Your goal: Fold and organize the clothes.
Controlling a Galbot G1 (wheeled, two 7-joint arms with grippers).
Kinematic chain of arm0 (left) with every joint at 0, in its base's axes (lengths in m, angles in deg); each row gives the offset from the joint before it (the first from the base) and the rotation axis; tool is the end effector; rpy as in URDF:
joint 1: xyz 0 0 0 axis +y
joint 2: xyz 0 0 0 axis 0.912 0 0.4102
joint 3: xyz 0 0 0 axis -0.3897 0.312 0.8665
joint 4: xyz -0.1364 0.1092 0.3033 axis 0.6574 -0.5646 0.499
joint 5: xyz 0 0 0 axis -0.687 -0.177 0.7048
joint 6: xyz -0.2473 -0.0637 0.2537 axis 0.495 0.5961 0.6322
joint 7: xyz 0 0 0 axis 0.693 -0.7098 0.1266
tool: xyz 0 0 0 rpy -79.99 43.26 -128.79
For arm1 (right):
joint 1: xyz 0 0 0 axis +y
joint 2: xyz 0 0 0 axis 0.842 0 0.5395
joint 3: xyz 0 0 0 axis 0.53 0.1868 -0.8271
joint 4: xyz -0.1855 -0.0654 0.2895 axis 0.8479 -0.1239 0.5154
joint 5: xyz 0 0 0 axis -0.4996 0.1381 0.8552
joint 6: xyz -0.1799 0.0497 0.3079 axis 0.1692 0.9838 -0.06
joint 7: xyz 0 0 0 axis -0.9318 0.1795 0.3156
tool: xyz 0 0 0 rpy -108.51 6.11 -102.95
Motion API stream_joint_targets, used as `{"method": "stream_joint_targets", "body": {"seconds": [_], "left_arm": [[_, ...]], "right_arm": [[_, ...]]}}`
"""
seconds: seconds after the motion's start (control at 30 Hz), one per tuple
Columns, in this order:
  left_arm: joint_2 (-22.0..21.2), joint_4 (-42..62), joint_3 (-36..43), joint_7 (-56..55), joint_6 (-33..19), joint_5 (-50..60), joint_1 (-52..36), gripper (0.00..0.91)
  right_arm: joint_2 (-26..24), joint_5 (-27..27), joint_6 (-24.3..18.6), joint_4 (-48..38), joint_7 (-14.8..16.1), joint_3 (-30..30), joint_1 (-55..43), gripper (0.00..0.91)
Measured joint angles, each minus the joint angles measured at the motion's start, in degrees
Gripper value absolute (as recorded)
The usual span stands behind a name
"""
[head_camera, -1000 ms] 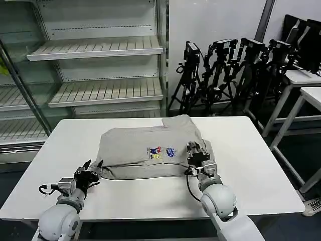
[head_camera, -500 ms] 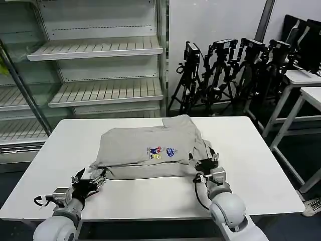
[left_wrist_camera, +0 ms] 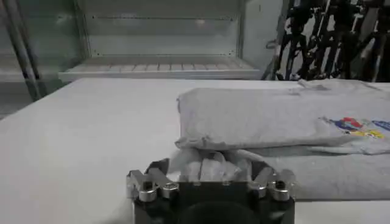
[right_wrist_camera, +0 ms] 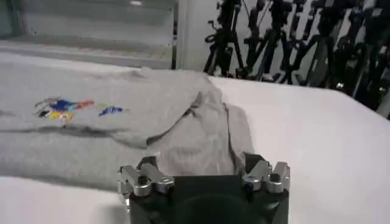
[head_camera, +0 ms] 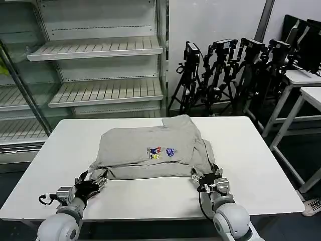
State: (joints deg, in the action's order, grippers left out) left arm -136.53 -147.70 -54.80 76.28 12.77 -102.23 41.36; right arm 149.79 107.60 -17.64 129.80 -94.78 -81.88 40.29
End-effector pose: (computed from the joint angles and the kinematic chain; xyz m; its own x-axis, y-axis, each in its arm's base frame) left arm 0.2616 0.0958 -0.2749 -0.9132 0.0139 0.4073 0.0037 0.9997 -0.0258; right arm 0.2897 0.0103 -0.2793 -0.9110 -0.0871 0.4032 -0.1295 0.9884 -0.0790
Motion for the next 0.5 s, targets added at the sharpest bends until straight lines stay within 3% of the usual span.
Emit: {"method": "stream_joint_targets", "body": {"seconds": [0.5], "left_arm": [[0.3, 0.7, -0.2, 0.3, 0.4, -2.6, 0.6, 0.030]], "right_arm": [[-0.9, 1.4, -0.2, -0.3, 0.0, 0.1, 0.6, 0.000]]}}
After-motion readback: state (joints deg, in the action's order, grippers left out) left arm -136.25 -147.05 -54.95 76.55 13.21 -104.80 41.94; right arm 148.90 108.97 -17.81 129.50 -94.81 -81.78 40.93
